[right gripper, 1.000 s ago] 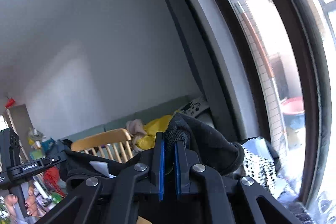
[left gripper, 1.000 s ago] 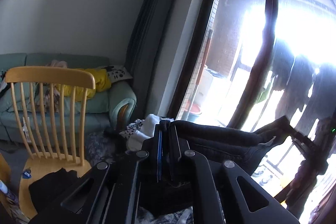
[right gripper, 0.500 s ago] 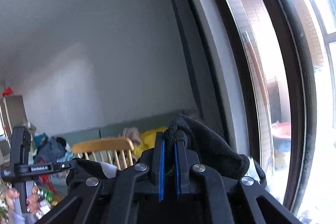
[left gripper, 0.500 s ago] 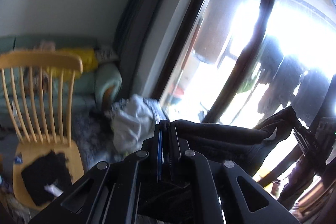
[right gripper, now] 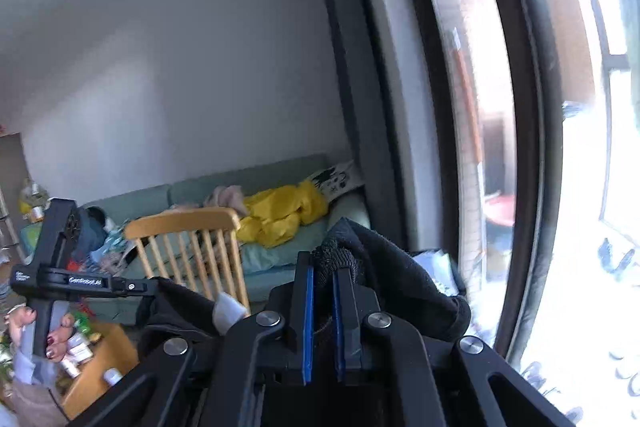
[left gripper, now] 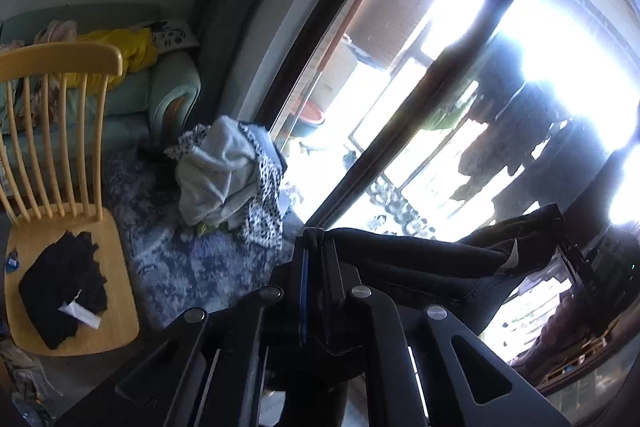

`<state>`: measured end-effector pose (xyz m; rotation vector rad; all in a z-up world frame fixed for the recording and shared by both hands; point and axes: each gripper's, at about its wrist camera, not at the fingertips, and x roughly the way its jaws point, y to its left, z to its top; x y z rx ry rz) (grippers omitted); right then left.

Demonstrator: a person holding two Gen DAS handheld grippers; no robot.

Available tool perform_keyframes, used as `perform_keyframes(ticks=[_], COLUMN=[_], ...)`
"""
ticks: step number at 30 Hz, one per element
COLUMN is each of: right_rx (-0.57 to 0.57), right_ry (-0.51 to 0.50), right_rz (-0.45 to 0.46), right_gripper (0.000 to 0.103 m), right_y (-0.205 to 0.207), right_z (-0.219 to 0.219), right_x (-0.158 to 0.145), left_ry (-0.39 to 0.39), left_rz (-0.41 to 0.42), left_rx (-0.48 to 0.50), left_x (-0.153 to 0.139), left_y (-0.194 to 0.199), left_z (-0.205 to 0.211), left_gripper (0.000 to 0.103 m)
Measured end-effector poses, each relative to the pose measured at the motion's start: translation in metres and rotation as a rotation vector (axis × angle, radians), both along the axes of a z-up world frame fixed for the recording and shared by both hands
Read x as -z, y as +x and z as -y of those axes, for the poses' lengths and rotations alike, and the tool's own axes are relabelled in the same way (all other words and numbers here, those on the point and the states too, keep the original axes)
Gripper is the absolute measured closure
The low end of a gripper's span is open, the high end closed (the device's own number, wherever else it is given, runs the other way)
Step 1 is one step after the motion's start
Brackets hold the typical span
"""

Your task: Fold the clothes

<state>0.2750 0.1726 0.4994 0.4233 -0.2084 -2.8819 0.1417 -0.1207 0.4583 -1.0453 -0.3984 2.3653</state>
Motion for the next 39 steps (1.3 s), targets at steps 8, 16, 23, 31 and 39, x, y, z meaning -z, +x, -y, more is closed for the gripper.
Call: perform_keyframes(ticks=[8,16,23,31,39], right_rx=[0.001,-0.044,-0.085,-0.125,-0.191], right_ry=[-0.044,-0.127,-0.142,-0.041,-0.100], right_rz=[0.022,0.024,-0.068,0.071,0.300], right_gripper=[0.097,0.098,0.097,0.097,0.097], right_y=[-0.106,-0.234,-0.256,-0.204,-0.092], right_z=[-0.004,-0.010,-0.001,0.004,-0.002], right_x=[0.021,0.026,0.028,0.122,0.273], left_ry=[0.028,0.062,0.049,-0.063,-0.175], left_rz=[-0.034,-0.148,-0.291,-0.171,0.191], left_rx=[-0.153,-0.278,-0.279,-0.178,-0.080], left_x=[-0.002,-0.021,-0.023,0.086,0.255], left_y=[-0.092,-0.191,-0.189,-0.135,-0.054], left_z=[0.012,0.034,0.038,0.026,0.021], left_gripper=[0.098,0.098,0.098,0.098,0.098])
